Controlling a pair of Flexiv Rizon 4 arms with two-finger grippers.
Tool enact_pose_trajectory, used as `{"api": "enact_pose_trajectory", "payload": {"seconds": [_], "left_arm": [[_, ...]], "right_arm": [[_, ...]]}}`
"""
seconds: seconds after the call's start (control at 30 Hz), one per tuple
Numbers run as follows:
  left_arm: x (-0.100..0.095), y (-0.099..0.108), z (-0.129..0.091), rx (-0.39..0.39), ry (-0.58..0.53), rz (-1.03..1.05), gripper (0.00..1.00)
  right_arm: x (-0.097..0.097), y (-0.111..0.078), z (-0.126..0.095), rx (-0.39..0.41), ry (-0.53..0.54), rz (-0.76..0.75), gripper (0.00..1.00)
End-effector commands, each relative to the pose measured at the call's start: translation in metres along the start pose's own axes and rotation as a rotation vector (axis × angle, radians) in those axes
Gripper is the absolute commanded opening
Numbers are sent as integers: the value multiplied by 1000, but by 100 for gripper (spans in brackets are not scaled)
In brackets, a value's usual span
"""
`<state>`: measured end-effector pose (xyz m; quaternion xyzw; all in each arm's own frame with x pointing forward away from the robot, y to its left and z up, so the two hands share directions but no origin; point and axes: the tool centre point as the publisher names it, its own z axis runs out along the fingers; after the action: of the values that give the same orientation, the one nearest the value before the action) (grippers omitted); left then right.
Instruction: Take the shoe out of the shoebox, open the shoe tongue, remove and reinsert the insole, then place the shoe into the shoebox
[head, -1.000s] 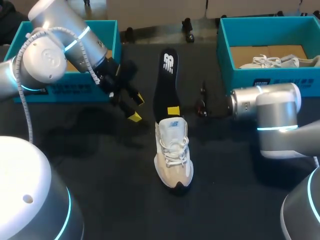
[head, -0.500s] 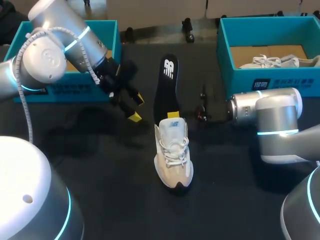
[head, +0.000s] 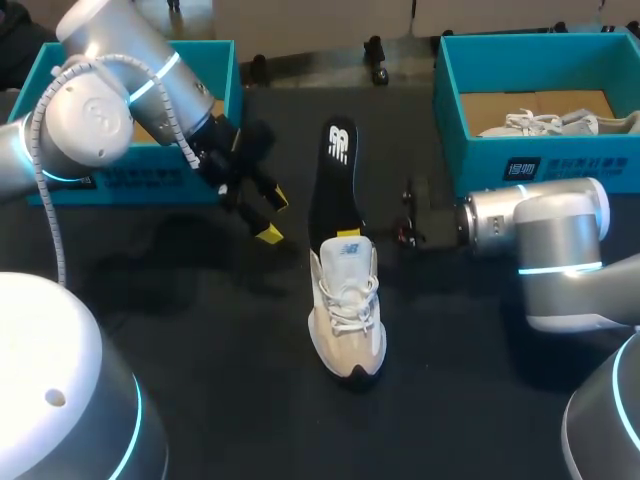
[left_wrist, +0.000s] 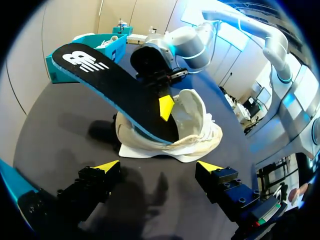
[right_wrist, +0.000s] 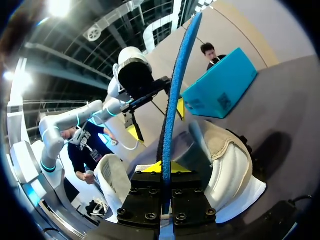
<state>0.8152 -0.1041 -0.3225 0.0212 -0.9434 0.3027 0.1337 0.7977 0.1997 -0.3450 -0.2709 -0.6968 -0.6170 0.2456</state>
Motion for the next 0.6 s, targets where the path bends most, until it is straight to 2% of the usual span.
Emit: {"api": "enact_pose_trajectory", "payload": {"seconds": [0.03,0.3,0.4,0.6], "left_arm": [[0,0,0,-3,0,-1,100],[0,0,0,-3,0,-1,100],[0,0,0,-3,0,-1,100],[0,0,0,-3,0,-1,100]], "right_arm": [[6,-4,0,1,-10,2,0],[7,6,-2,9,-22,-18,0],[7,8,-2,12,-22,-26,18],[6,10,-1,15,-21,-33,16]]}}
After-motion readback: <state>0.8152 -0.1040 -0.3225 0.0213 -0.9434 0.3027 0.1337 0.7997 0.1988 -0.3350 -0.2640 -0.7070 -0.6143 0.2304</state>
